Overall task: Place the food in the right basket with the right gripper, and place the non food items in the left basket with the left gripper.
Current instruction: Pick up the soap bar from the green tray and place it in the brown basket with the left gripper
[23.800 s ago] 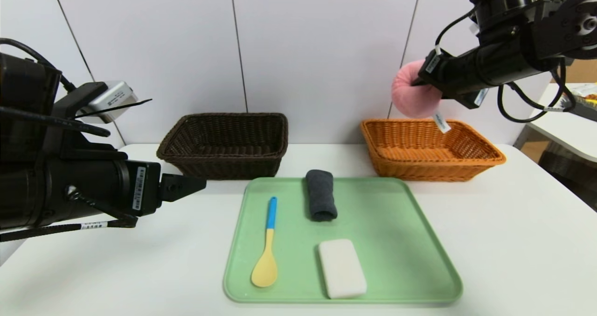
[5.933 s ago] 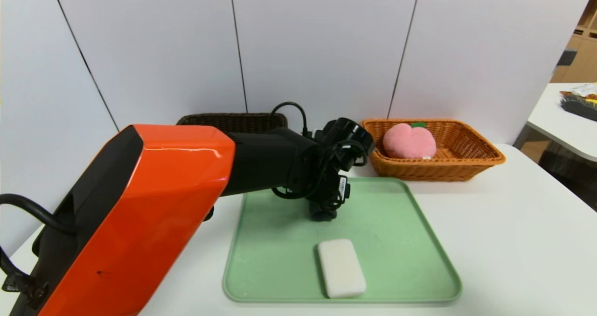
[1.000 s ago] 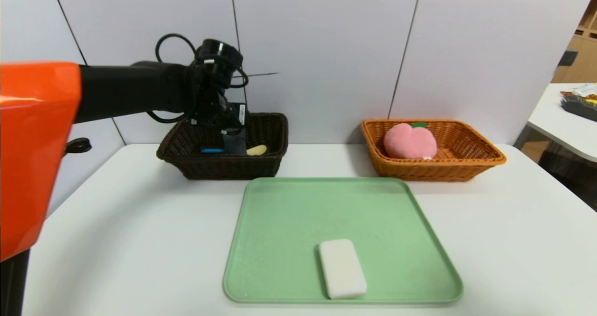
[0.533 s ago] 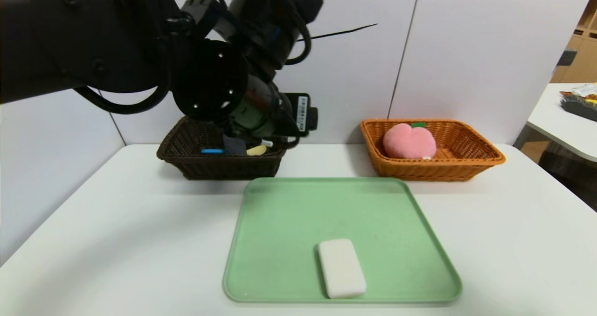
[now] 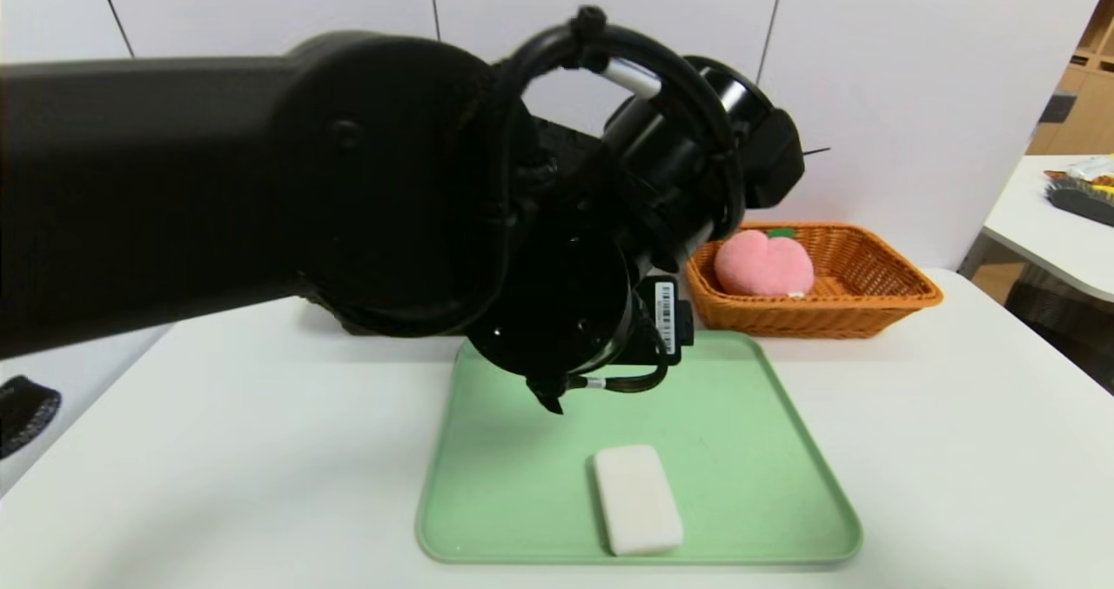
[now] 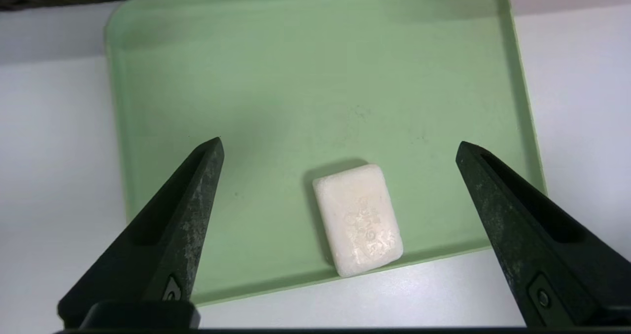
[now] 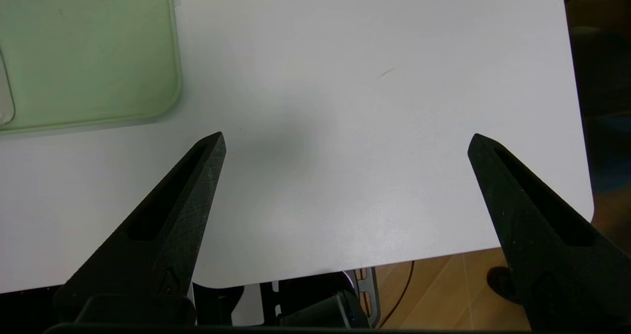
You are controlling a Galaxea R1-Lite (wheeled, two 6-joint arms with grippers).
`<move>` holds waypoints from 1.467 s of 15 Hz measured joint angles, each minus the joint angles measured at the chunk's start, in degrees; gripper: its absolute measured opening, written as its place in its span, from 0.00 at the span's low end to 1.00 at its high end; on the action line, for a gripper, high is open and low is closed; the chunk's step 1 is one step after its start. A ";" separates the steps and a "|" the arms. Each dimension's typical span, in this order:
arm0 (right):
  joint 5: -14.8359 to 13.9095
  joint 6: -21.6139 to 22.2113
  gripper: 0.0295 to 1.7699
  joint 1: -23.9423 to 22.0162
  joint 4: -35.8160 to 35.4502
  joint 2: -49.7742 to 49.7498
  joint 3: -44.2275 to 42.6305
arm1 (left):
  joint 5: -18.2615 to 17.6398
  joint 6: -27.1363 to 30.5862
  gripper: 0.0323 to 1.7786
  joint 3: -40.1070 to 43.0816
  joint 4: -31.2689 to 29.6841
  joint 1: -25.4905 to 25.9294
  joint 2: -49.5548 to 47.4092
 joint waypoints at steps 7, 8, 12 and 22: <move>-0.02 0.15 0.96 -0.13 0.04 -0.15 0.62 | -4.44 -9.34 0.95 -0.18 4.63 -1.90 5.72; 0.00 0.17 0.96 -0.16 0.02 -0.20 0.62 | -6.23 -10.69 0.95 -0.18 6.10 -2.01 6.29; 0.00 0.17 0.96 -0.20 0.04 -0.52 0.72 | -9.18 -12.76 0.95 -0.18 7.47 -2.06 8.35; 0.13 0.26 0.96 -0.20 0.00 -1.44 2.26 | -9.85 -13.34 0.95 -0.18 6.64 -2.06 11.58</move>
